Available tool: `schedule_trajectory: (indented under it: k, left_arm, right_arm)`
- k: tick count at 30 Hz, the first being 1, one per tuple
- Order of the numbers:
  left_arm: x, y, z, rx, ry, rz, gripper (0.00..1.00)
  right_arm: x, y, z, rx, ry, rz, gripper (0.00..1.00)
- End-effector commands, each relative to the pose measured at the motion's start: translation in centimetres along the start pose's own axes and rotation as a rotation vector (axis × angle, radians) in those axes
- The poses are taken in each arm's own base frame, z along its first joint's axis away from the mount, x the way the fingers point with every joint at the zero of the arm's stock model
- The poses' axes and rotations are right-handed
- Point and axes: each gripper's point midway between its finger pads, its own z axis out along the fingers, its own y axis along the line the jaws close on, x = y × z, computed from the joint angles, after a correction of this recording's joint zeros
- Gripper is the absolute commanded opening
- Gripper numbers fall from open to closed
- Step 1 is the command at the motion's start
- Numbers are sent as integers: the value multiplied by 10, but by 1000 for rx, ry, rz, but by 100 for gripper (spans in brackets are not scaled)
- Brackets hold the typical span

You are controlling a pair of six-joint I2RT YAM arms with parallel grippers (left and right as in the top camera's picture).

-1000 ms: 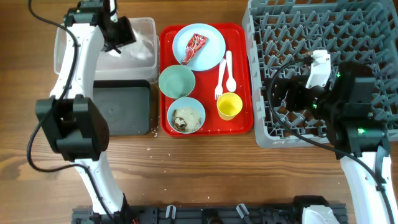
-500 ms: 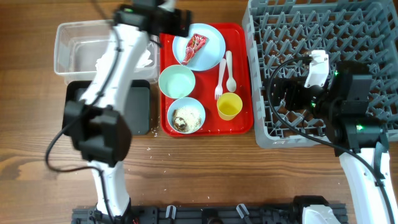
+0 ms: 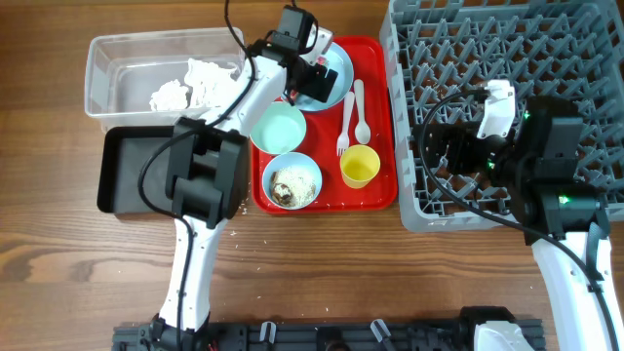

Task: Sort waste into correct bins and load items into the dishwasher rack
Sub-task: 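Return the left gripper to the plate and grasp the red wrapper, then carry the red wrapper left and drop it into the clear bin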

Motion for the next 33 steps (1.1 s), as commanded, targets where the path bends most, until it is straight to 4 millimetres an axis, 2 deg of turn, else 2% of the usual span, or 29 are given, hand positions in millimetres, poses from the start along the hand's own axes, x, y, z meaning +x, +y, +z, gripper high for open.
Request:
schedule_trajectory:
  k: [1,2,6,8,11,12,13,15,17,20,21,22,24,25,27,29,31,33]
  left_arm:
    - [20,-1,25,8,56,7,68]
    - [21,0,26,9,58,7,60]
    - [20,0,26,9,55,6,15]
    - [19,-1,24,7,55,-26,5]
    - [4,3,2,-1,15,-123,4]
    - [-5,5,-12,-4,-12,-155,4]
    - [-21,8,-35,-7,-60,-188,4]
    - [-38,13,-67,-13,-116,-215,4]
    - [-58,20,-122,-24,-195,-243,4]
    - [-64,35,-189,-50,-256,-272,4]
    - [-58,45,-208,-68,-253,-293,4]
    - [-50,54,-217,-88,-238,-315,4]
    - [-25,80,-222,-162,-168,-401,4]
    - [-6,96,-219,-207,-110,-461,4]
    - [28,117,-202,-248,-5,-529,4]
    - [50,133,-182,-260,51,-573,4]
    - [68,146,-159,-265,91,-613,18]
    - [81,153,-146,-268,127,-631,46]
  right_arm:
    - [-4,-3,-1,27,-3,1,100]
    - [-4,-3,-1,27,-3,1,100]
    - [-4,-3,-1,27,-4,0,100]
    - [-4,-3,-1,26,-4,0,100]
    - [-4,-3,-1,26,-4,1,99]
    - [-4,-3,-1,26,-4,0,100]
    - [-4,-3,-1,27,-4,0,100]
    - [-4,-4,-1,35,-5,1,99]
    - [-4,-5,-1,38,-5,0,100]
    - [-4,-5,-1,38,-6,0,100]
    - [-4,-5,-1,38,-6,0,100]
    - [-5,-5,-1,38,-7,0,100]
    - [-5,-5,-1,38,-8,-1,100]
    - [-5,-5,-1,42,-9,-1,100]
    - [-5,-6,-1,44,-11,-1,100]
    - [-6,-6,-1,44,-11,-1,100]
    - [-5,-6,-1,44,-11,-1,100]
    - [-5,-6,-1,44,-10,-1,99]
